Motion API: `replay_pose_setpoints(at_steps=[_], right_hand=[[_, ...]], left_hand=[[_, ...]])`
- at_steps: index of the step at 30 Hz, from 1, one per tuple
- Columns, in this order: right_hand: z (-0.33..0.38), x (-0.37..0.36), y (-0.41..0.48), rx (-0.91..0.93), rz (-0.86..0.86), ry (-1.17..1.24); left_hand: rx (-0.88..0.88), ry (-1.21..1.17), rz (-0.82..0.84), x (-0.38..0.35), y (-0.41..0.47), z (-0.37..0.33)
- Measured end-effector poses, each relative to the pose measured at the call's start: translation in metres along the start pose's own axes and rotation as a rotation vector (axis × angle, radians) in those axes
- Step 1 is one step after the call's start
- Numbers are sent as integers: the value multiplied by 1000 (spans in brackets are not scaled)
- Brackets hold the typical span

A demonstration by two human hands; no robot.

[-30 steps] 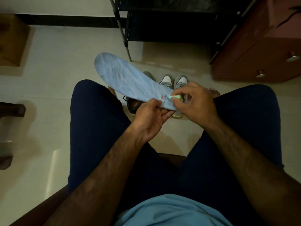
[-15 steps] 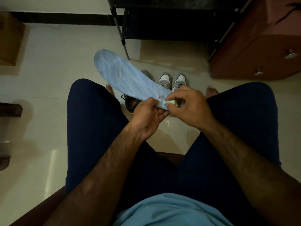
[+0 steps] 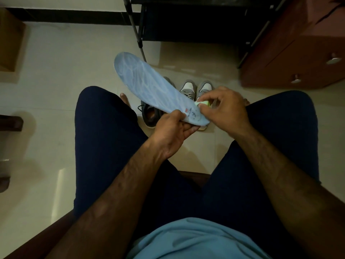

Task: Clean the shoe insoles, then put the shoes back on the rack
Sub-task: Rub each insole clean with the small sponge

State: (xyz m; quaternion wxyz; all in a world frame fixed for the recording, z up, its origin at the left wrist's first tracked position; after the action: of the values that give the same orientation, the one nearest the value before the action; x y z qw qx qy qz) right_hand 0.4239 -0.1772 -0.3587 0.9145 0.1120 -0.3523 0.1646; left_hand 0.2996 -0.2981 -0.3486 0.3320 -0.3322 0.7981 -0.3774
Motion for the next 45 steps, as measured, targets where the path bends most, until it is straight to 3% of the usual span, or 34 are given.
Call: replay_pose_setpoints(at_steps=[4, 9, 14, 18, 22, 26, 30, 34, 37, 41, 45], right_hand=[[3, -2, -17, 62, 159, 56], [-2, 4, 0, -17, 1, 50], [1, 2, -18, 4, 178, 92], [-4, 9, -7, -69, 37, 75], [0, 5, -16, -22, 176, 59], [-7, 8, -6, -101, 52, 74], [-2, 6, -14, -88, 186, 74], [-2, 10, -11, -218, 109, 171], [3, 9, -17, -321, 238, 267], [16, 0, -32, -286, 315, 308], [23, -8, -35, -55, 227, 198]], left_hand=[[7, 0, -14, 2, -1, -2], [3, -20, 13, -2, -3, -2], [6, -12, -5, 3, -2, -2], [7, -30, 9, 0, -1, -2], [15, -12, -1, 2, -2, 0], [13, -27, 8, 2, -3, -1], [4, -16, -3, 4, -1, 0], [-12, -28, -5, 4, 1, -1], [-33, -64, -12, 5, 3, -4], [9, -232, 49, 5, 0, -13], [33, -289, 21, 8, 3, -15]])
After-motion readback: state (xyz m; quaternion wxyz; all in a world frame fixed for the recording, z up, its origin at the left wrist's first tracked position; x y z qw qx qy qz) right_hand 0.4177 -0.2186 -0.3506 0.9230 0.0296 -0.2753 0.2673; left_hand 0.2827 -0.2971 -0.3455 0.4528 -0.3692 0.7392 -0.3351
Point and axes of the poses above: each hand's wrist, its own y-axis towards the middle knuckle, its own x-axis out of the back of the hand, z = x × y, the point moved 2 cm from there along y, towards the middle knuckle, and after that the axes turned 13 degrees about -z, right-handed, at the moved point
